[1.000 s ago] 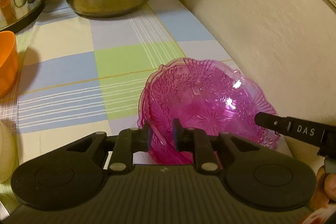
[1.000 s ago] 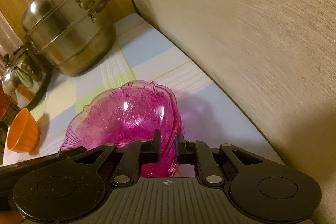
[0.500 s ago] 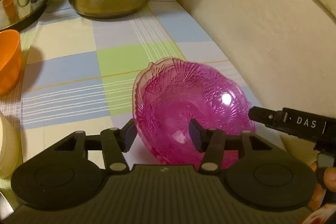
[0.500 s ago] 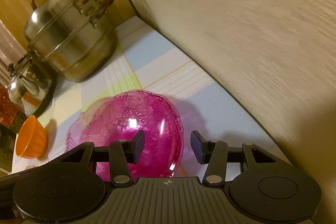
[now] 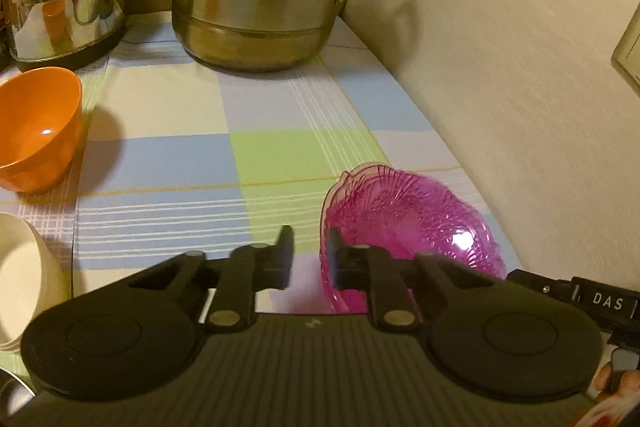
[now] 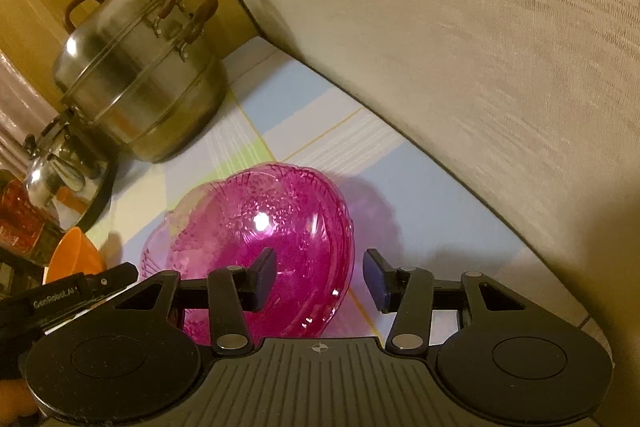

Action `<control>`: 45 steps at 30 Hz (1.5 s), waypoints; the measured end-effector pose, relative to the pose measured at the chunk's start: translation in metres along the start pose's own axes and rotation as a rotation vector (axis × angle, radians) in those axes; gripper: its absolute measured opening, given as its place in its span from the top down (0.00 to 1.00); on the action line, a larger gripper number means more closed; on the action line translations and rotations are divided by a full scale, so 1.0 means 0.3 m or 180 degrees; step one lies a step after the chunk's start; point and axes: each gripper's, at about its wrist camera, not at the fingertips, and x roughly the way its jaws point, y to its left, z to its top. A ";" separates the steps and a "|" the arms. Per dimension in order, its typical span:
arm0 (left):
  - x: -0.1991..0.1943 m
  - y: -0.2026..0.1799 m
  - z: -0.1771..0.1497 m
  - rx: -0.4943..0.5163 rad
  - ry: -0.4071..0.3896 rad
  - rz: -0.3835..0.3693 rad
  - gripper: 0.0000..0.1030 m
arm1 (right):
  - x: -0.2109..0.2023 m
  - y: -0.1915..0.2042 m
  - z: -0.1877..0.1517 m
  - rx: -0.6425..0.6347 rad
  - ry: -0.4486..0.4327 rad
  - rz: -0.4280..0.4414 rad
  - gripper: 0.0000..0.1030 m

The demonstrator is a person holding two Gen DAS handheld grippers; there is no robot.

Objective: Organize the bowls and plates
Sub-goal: 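Withdraw both grippers from the stacked pink dishes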

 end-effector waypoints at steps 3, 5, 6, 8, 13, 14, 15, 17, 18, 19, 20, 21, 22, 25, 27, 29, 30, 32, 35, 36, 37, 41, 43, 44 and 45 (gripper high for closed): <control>0.020 0.003 -0.004 0.0027 0.0032 -0.0025 0.96 | 0.006 -0.002 -0.004 0.0014 0.0018 0.0003 0.53; 0.037 -0.002 -0.012 0.0042 0.0067 -0.0040 0.96 | 0.008 0.000 -0.004 0.0008 0.0022 0.0000 0.53; 0.047 -0.004 -0.017 0.0046 0.0093 -0.0054 0.96 | 0.010 0.001 -0.003 0.0006 0.0024 0.0000 0.53; 0.057 -0.008 -0.027 0.0033 0.0121 -0.0074 0.96 | 0.013 0.005 -0.002 -0.0002 0.0029 -0.0003 0.53; 0.068 -0.005 -0.036 0.0035 0.0131 -0.0086 0.96 | 0.020 0.003 -0.002 0.0007 0.0037 -0.0009 0.53; 0.065 -0.004 -0.037 0.0033 0.0124 -0.0085 0.96 | 0.019 0.003 -0.002 0.0006 0.0037 -0.0009 0.53; 0.061 -0.004 -0.036 0.0031 0.0116 -0.0082 0.96 | 0.019 0.003 -0.002 0.0004 0.0034 -0.0008 0.53; 0.053 0.002 -0.035 0.0005 0.0100 -0.0086 0.96 | 0.019 0.002 -0.002 0.0005 0.0038 -0.0008 0.53; 0.049 0.003 -0.036 -0.0008 0.0093 -0.0085 0.96 | 0.019 0.001 -0.003 0.0005 0.0040 -0.0008 0.53; 0.044 0.004 -0.036 -0.0021 0.0090 -0.0081 0.96 | 0.018 0.002 -0.004 0.0005 0.0039 -0.0008 0.53; 0.038 0.006 -0.039 -0.0041 0.0089 -0.0080 0.96 | 0.017 0.002 -0.004 0.0004 0.0037 -0.0008 0.53; 0.034 0.008 -0.041 -0.0064 0.0092 -0.0080 0.96 | 0.018 0.002 -0.004 0.0001 0.0037 -0.0008 0.53; 0.028 0.011 -0.046 -0.0095 0.0099 -0.0083 0.96 | 0.018 0.002 -0.004 0.0000 0.0037 -0.0008 0.53; 0.008 0.012 -0.060 -0.0139 0.0097 -0.0085 0.96 | 0.010 0.005 -0.009 -0.0010 0.0012 -0.0019 0.53; -0.010 0.011 -0.072 -0.0173 0.0092 -0.0093 0.96 | -0.001 0.006 -0.013 -0.0002 -0.0006 -0.0019 0.53; -0.031 0.007 -0.086 -0.0199 0.0083 -0.0090 0.95 | -0.013 0.010 -0.017 0.0003 -0.0023 -0.0024 0.53; -0.040 0.004 -0.091 -0.0200 0.0082 -0.0088 0.94 | -0.021 0.011 -0.019 0.0009 -0.0032 -0.0022 0.53; -0.062 -0.003 -0.105 -0.0198 0.0079 -0.0095 0.94 | -0.039 0.013 -0.029 0.0012 -0.0041 -0.0009 0.53; -0.098 -0.012 -0.125 -0.0214 0.0075 -0.0112 0.93 | -0.067 0.026 -0.049 -0.0010 -0.0030 0.0012 0.53; -0.111 -0.012 -0.131 -0.0219 0.0069 -0.0110 0.90 | -0.076 0.030 -0.057 -0.0019 -0.0026 0.0019 0.53; -0.125 -0.015 -0.139 -0.0220 0.0066 -0.0106 0.89 | -0.086 0.033 -0.067 -0.0028 -0.0021 0.0025 0.53; -0.183 -0.018 -0.176 -0.0232 0.0051 -0.0092 0.77 | -0.125 0.050 -0.103 -0.0063 0.0006 0.0044 0.53; -0.211 -0.017 -0.192 -0.0246 0.0050 -0.0073 0.73 | -0.145 0.056 -0.119 -0.0079 0.0015 0.0057 0.53; -0.228 -0.015 -0.202 -0.0257 0.0048 -0.0063 0.66 | -0.156 0.061 -0.127 -0.0090 0.0019 0.0060 0.53; -0.244 -0.014 -0.211 -0.0260 0.0040 -0.0052 0.60 | -0.166 0.066 -0.136 -0.0104 0.0024 0.0065 0.53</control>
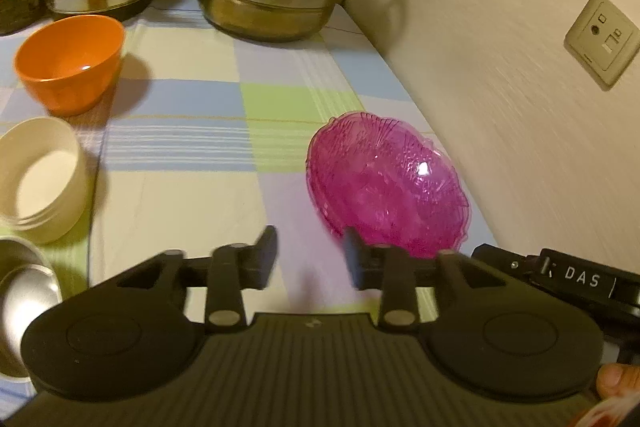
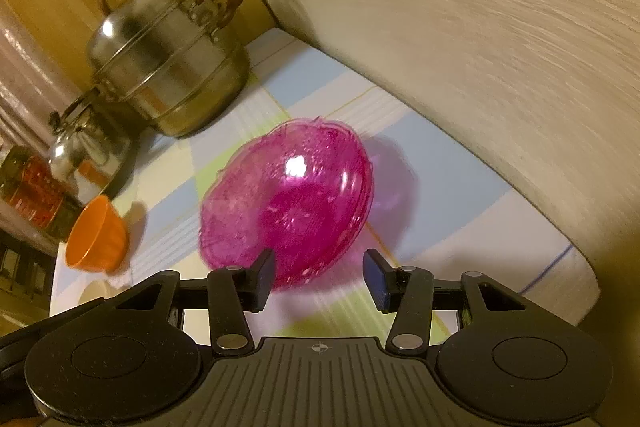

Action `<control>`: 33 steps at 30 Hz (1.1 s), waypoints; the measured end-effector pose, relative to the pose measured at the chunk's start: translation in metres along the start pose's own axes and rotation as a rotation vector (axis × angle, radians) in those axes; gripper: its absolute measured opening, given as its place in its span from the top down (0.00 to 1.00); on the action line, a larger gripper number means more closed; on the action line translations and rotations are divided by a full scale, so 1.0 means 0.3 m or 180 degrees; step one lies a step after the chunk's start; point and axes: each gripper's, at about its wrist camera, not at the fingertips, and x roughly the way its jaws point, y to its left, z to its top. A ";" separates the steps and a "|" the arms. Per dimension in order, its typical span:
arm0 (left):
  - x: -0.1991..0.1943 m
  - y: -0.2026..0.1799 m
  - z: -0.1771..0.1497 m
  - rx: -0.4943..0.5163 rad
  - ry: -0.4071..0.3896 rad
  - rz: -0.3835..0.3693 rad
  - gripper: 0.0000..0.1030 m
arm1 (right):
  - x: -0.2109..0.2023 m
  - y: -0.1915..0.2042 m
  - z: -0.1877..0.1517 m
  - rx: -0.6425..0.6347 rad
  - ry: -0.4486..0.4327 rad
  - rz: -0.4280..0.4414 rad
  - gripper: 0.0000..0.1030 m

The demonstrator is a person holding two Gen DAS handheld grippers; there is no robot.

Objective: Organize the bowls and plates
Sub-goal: 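Withdraw both grippers from the stacked pink dishes, then move both grippers to the cream-white bowl stack and close on its rim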

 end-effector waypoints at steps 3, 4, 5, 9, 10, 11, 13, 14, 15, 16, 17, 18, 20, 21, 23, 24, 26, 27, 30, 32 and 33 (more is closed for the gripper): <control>-0.043 0.009 -0.027 -0.0001 -0.0020 0.0023 0.54 | -0.027 0.019 -0.025 -0.0047 0.0018 0.0033 0.53; -0.059 0.013 -0.036 -0.0012 -0.0027 0.0030 0.52 | -0.037 0.028 -0.036 -0.0075 0.0027 0.0046 0.53; -0.076 0.020 -0.045 -0.0031 -0.0038 0.0037 0.48 | -0.045 0.036 -0.044 -0.0100 0.0033 0.0059 0.53; -0.138 0.049 -0.073 -0.0081 -0.0066 0.0065 0.45 | -0.082 0.071 -0.084 -0.0179 0.0059 0.0126 0.53; -0.155 0.055 -0.080 -0.0083 -0.0081 0.0083 0.45 | -0.089 0.081 -0.095 -0.0200 0.0070 0.0146 0.53; -0.173 0.064 -0.087 -0.0089 -0.0098 0.0107 0.43 | -0.097 0.091 -0.105 -0.0218 0.0078 0.0162 0.53; -0.204 0.084 -0.099 -0.0109 -0.0118 0.0139 0.41 | -0.109 0.111 -0.124 -0.0256 0.0100 0.0197 0.53; -0.222 0.096 -0.105 -0.0118 -0.0130 0.0155 0.41 | -0.115 0.121 -0.131 -0.0274 0.0107 0.0215 0.53; -0.235 0.107 -0.109 -0.0122 -0.0141 0.0177 0.40 | -0.121 0.133 -0.139 -0.0298 0.0113 0.0230 0.53; -0.250 0.117 -0.114 -0.0124 -0.0158 0.0203 0.40 | -0.125 0.142 -0.146 -0.0321 0.0116 0.0244 0.53; -0.266 0.129 -0.117 -0.0129 -0.0182 0.0230 0.40 | -0.130 0.153 -0.152 -0.0341 0.0118 0.0258 0.53; -0.279 0.140 -0.119 -0.0135 -0.0199 0.0258 0.40 | -0.131 0.162 -0.155 -0.0361 0.0123 0.0272 0.53; -0.304 0.164 -0.123 -0.0144 -0.0216 0.0322 0.40 | -0.139 0.185 -0.164 -0.0419 0.0129 0.0301 0.53; -0.315 0.175 -0.125 -0.0153 -0.0224 0.0346 0.40 | -0.140 0.196 -0.169 -0.0443 0.0130 0.0308 0.53; -0.340 0.200 -0.128 -0.0170 -0.0241 0.0399 0.40 | -0.143 0.220 -0.179 -0.0504 0.0139 0.0331 0.53; -0.350 0.209 -0.130 -0.0175 -0.0249 0.0422 0.40 | -0.144 0.233 -0.186 -0.0540 0.0145 0.0343 0.53; -0.370 0.231 -0.136 -0.0172 -0.0260 0.0476 0.40 | -0.144 0.259 -0.201 -0.0612 0.0157 0.0359 0.53; -0.379 0.239 -0.138 -0.0168 -0.0261 0.0499 0.40 | -0.144 0.269 -0.207 -0.0645 0.0164 0.0367 0.53; -0.399 0.270 -0.144 -0.0178 -0.0261 0.0553 0.40 | -0.140 0.298 -0.226 -0.0731 0.0194 0.0391 0.53; -0.411 0.287 -0.147 -0.0181 -0.0269 0.0581 0.40 | -0.135 0.318 -0.238 -0.0775 0.0211 0.0397 0.53; -0.416 0.295 -0.148 -0.0181 -0.0271 0.0598 0.40 | -0.133 0.328 -0.244 -0.0803 0.0218 0.0398 0.53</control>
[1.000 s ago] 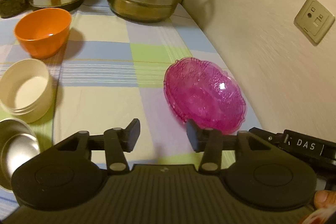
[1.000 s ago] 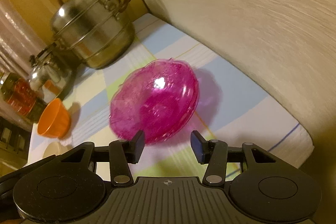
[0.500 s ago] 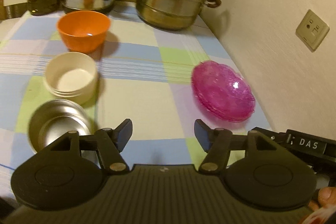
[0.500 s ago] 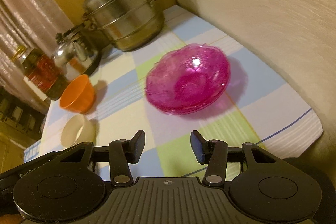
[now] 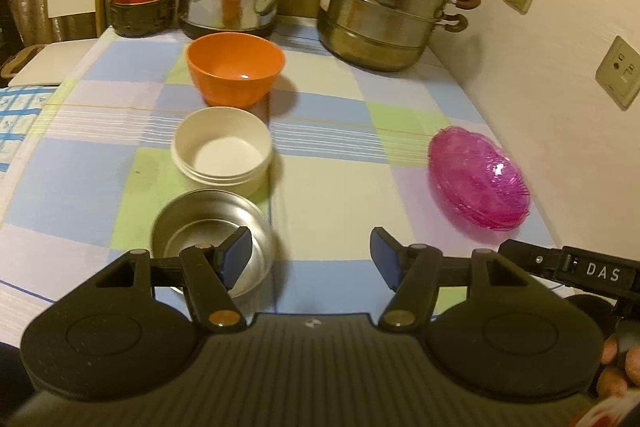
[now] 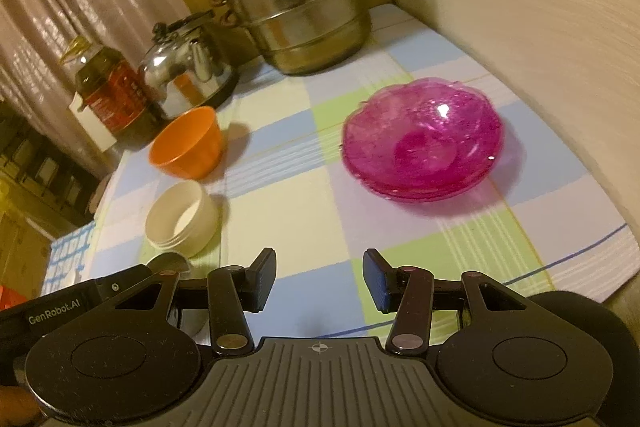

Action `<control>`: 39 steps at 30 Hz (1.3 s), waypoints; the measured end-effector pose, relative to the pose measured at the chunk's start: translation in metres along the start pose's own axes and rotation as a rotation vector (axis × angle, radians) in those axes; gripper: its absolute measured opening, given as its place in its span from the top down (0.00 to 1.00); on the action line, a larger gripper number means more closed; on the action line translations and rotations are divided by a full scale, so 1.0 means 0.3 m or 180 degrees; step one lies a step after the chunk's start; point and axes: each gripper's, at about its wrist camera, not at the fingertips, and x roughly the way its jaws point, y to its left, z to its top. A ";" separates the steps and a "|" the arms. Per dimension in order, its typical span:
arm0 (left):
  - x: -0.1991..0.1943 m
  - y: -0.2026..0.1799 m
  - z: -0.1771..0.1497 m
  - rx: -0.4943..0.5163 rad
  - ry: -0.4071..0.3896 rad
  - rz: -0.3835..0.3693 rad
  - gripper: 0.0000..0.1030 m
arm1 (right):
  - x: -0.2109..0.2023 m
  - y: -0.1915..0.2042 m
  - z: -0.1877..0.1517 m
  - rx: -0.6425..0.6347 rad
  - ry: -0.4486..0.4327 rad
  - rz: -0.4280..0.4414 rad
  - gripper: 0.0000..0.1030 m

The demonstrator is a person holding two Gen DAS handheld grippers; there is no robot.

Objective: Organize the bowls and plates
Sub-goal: 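Move both grippers to the cream-white bowl stack and close on its rim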

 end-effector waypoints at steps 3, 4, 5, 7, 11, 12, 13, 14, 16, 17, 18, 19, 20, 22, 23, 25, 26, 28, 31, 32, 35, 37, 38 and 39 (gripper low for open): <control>-0.009 0.024 -0.002 -0.0011 -0.0003 0.0034 0.40 | 0.013 0.029 -0.008 -0.0069 0.0027 0.0014 0.53; -0.012 0.033 -0.002 -0.0022 -0.0006 0.0045 0.40 | 0.019 0.038 -0.010 -0.0085 0.0040 0.0019 0.53; -0.014 0.041 -0.002 -0.0030 -0.0008 0.0054 0.40 | 0.025 0.044 -0.010 -0.0099 0.0054 0.0026 0.53; -0.020 0.053 0.000 -0.0041 -0.0014 0.0077 0.40 | 0.036 0.060 -0.013 -0.0133 0.0079 0.0042 0.53; -0.029 0.080 0.003 -0.0052 -0.0023 0.0129 0.40 | 0.061 0.095 -0.021 -0.0199 0.0131 0.0077 0.53; -0.030 0.091 0.007 -0.0051 -0.0027 0.0142 0.40 | 0.066 0.102 -0.021 -0.0214 0.0138 0.0086 0.53; -0.033 0.098 0.009 -0.0047 -0.0034 0.0158 0.40 | 0.072 0.114 -0.022 -0.0230 0.0142 0.0094 0.53; -0.035 0.103 0.011 -0.0042 -0.0044 0.0175 0.40 | 0.079 0.124 -0.022 -0.0252 0.0146 0.0100 0.53; -0.039 0.117 0.018 -0.0036 -0.0058 0.0203 0.40 | 0.090 0.145 -0.019 -0.0303 0.0149 0.0110 0.53; -0.040 0.123 0.022 -0.0036 -0.0063 0.0212 0.40 | 0.096 0.155 -0.017 -0.0326 0.0149 0.0118 0.53; -0.042 0.131 0.026 -0.0038 -0.0069 0.0222 0.40 | 0.101 0.164 -0.016 -0.0348 0.0148 0.0128 0.53; -0.044 0.138 0.031 -0.0039 -0.0076 0.0231 0.40 | 0.106 0.171 -0.015 -0.0368 0.0146 0.0136 0.53; -0.046 0.147 0.036 -0.0038 -0.0087 0.0243 0.40 | 0.113 0.180 -0.012 -0.0389 0.0143 0.0142 0.53; -0.047 0.163 0.044 -0.0055 -0.0099 0.0257 0.40 | 0.128 0.198 -0.008 -0.0429 0.0148 0.0156 0.53; -0.046 0.173 0.051 -0.0072 -0.0104 0.0263 0.40 | 0.134 0.208 -0.007 -0.0443 0.0153 0.0166 0.53; -0.044 0.197 0.062 -0.0090 -0.0111 0.0275 0.40 | 0.149 0.230 -0.003 -0.0481 0.0166 0.0186 0.53; -0.041 0.210 0.068 -0.0107 -0.0112 0.0285 0.40 | 0.158 0.241 0.000 -0.0504 0.0173 0.0197 0.53; -0.035 0.237 0.081 -0.0144 -0.0116 0.0305 0.40 | 0.177 0.259 0.010 -0.0531 0.0180 0.0219 0.53; -0.020 0.283 0.106 -0.0183 -0.0116 0.0349 0.40 | 0.213 0.287 0.030 -0.0570 0.0183 0.0248 0.53; -0.012 0.299 0.116 -0.0195 -0.0115 0.0363 0.40 | 0.229 0.297 0.039 -0.0582 0.0184 0.0255 0.53; 0.023 0.345 0.146 -0.0259 -0.0099 0.0364 0.40 | 0.271 0.322 0.063 -0.0597 0.0188 0.0288 0.53; 0.052 0.367 0.168 -0.0267 -0.0090 0.0377 0.40 | 0.303 0.338 0.080 -0.0612 0.0199 0.0315 0.53; 0.068 0.378 0.180 -0.0267 -0.0079 0.0377 0.40 | 0.324 0.348 0.090 -0.0618 0.0215 0.0328 0.53; 0.085 0.386 0.191 -0.0272 -0.0066 0.0370 0.41 | 0.342 0.355 0.099 -0.0619 0.0228 0.0340 0.53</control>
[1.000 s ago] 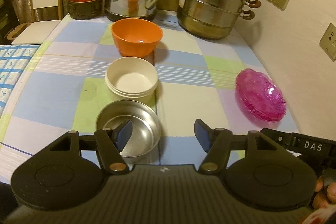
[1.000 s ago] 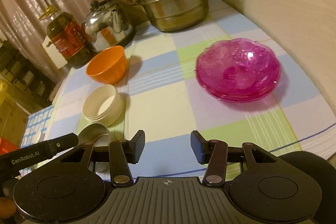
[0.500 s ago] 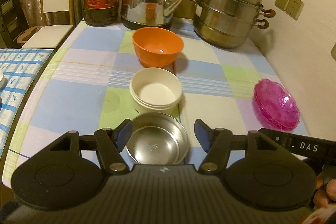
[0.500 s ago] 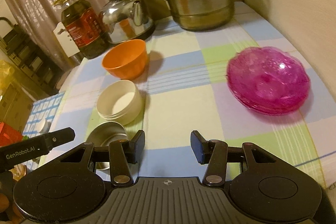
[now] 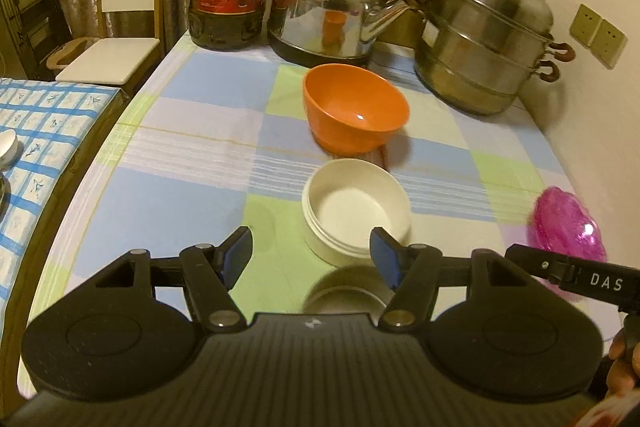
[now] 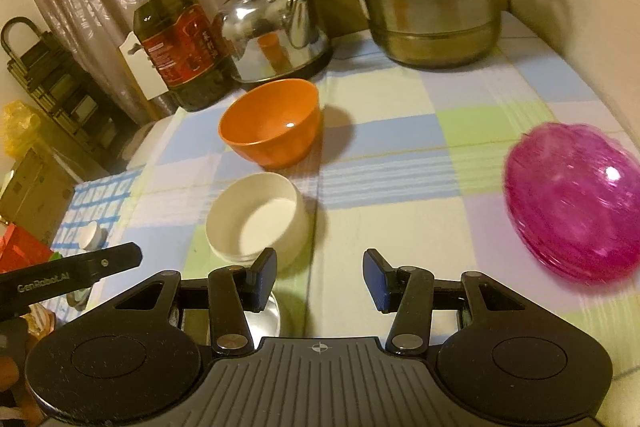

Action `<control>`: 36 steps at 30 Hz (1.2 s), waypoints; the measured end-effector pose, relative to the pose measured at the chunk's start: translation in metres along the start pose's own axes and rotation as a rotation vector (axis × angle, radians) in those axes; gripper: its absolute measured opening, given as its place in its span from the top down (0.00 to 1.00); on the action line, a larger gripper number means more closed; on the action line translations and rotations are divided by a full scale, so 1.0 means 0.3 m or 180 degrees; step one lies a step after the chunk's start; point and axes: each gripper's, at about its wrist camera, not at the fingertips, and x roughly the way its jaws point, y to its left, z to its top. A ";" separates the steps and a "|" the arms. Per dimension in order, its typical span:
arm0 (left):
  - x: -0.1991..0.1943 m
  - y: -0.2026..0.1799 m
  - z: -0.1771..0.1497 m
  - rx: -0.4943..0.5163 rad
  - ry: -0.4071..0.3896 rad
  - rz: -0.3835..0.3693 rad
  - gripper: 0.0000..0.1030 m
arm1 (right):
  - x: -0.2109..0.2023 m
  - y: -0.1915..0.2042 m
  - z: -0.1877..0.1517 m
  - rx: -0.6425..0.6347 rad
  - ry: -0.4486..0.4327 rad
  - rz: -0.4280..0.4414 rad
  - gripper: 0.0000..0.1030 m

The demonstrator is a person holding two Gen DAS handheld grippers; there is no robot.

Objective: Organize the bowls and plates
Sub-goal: 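Move both grippers to the cream-white bowl stack and close on its rim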

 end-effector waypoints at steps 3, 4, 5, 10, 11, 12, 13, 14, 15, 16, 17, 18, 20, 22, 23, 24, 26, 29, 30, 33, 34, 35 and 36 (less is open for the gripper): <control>0.065 0.011 0.027 0.0013 0.0045 -0.0017 0.42 | 0.058 0.011 0.029 -0.0030 0.0035 0.0037 0.53; 0.086 0.014 0.034 0.0021 0.0056 -0.0022 0.42 | 0.079 0.014 0.037 -0.0037 0.0050 0.0042 0.53; 0.110 0.019 0.041 0.0027 0.0071 -0.0035 0.44 | 0.103 0.017 0.045 -0.0039 0.0066 0.0054 0.53; 0.228 0.038 0.059 0.0003 0.0146 -0.0096 0.50 | 0.224 0.017 0.075 -0.0054 0.0170 0.0092 0.53; 0.251 0.043 0.062 0.0002 0.0158 -0.0119 0.50 | 0.243 0.016 0.079 -0.0053 0.0191 0.0102 0.53; 0.274 0.045 0.067 0.0002 0.0160 -0.0138 0.51 | 0.264 0.016 0.084 -0.0053 0.0215 0.0108 0.53; 0.289 0.047 0.070 0.0007 0.0161 -0.0151 0.52 | 0.283 0.017 0.088 -0.0056 0.0234 0.0113 0.53; 0.308 0.048 0.075 0.0012 0.0167 -0.0161 0.53 | 0.301 0.017 0.093 -0.0061 0.0254 0.0127 0.53; 0.323 0.050 0.079 0.0015 0.0174 -0.0169 0.55 | 0.320 0.018 0.097 -0.0055 0.0276 0.0147 0.53; 0.336 0.053 0.082 0.0019 0.0176 -0.0167 0.56 | 0.339 0.016 0.102 -0.0035 0.0306 0.0166 0.53; 0.349 0.055 0.084 0.0028 0.0173 -0.0167 0.57 | 0.360 0.015 0.106 -0.0016 0.0337 0.0180 0.53; 0.359 0.058 0.086 0.0032 0.0174 -0.0167 0.58 | 0.374 0.014 0.110 -0.0017 0.0355 0.0188 0.53; 0.382 0.066 0.087 0.0020 0.0201 -0.0177 0.60 | 0.401 0.019 0.115 -0.0025 0.0398 0.0187 0.54; 0.408 0.074 0.083 -0.0005 0.0267 -0.0199 0.63 | 0.426 0.018 0.118 0.0011 0.0455 0.0188 0.59; 0.423 0.080 0.078 -0.0017 0.0319 -0.0202 0.65 | 0.437 0.016 0.119 0.0027 0.0488 0.0182 0.65; 0.433 0.084 0.074 -0.0029 0.0358 -0.0207 0.66 | 0.448 0.015 0.120 0.0032 0.0515 0.0166 0.66; 0.453 0.089 0.071 -0.0067 0.0433 -0.0255 0.71 | 0.464 0.012 0.123 0.0035 0.0542 0.0145 0.70; 0.465 0.083 0.069 -0.0058 0.0454 -0.0255 0.75 | 0.477 0.014 0.129 0.0025 0.0552 0.0147 0.75; 0.466 0.081 0.069 -0.0051 0.0449 -0.0255 0.76 | 0.481 0.013 0.129 0.0023 0.0556 0.0134 0.76; 0.470 0.076 0.070 -0.0061 0.0452 -0.0287 0.82 | 0.490 0.013 0.126 0.0033 0.0575 0.0118 0.82; 0.471 0.071 0.069 -0.0047 0.0449 -0.0288 0.83 | 0.492 0.016 0.127 0.0027 0.0575 0.0114 0.84; 0.472 0.067 0.068 -0.0033 0.0448 -0.0290 0.85 | 0.491 0.016 0.126 0.0015 0.0574 0.0113 0.87; 0.474 0.064 0.069 -0.0030 0.0449 -0.0300 0.87 | 0.490 0.019 0.126 0.0013 0.0572 0.0117 0.87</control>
